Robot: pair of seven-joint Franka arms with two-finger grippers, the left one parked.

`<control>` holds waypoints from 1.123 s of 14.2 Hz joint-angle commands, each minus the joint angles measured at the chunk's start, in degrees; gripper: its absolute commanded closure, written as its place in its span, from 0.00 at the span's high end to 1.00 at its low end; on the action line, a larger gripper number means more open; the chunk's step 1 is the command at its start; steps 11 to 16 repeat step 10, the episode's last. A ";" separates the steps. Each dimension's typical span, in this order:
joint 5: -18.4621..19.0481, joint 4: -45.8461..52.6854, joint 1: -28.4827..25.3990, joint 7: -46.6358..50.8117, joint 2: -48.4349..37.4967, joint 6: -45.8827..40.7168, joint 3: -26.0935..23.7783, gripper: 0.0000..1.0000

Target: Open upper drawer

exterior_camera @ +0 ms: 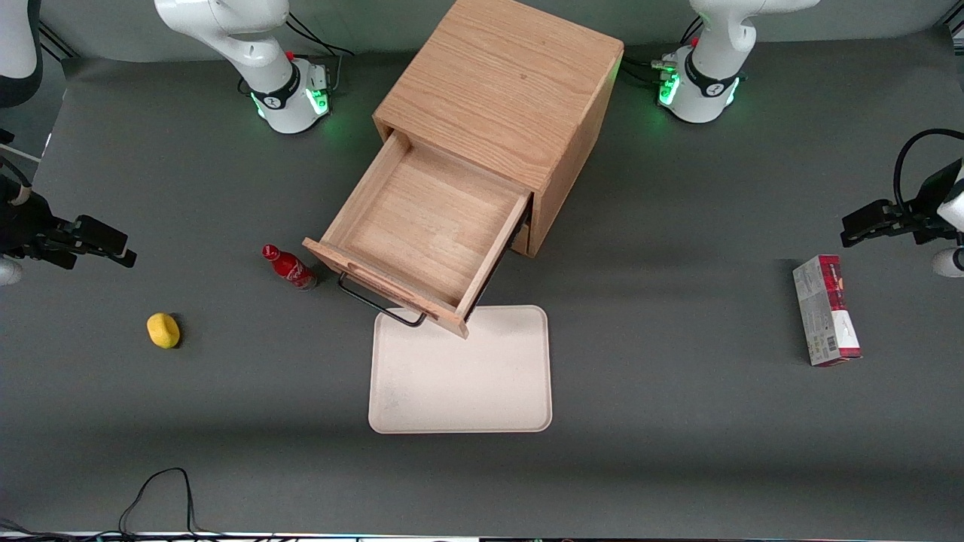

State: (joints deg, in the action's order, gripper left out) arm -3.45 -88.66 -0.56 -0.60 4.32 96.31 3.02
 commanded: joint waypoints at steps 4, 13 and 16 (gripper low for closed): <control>2.39 0.24 0.12 1.74 -0.98 -2.18 -0.30 1.00; 3.28 0.24 0.30 1.74 -0.89 -2.45 -0.30 1.00; 3.28 0.24 0.30 1.74 -0.89 -2.45 -0.30 1.00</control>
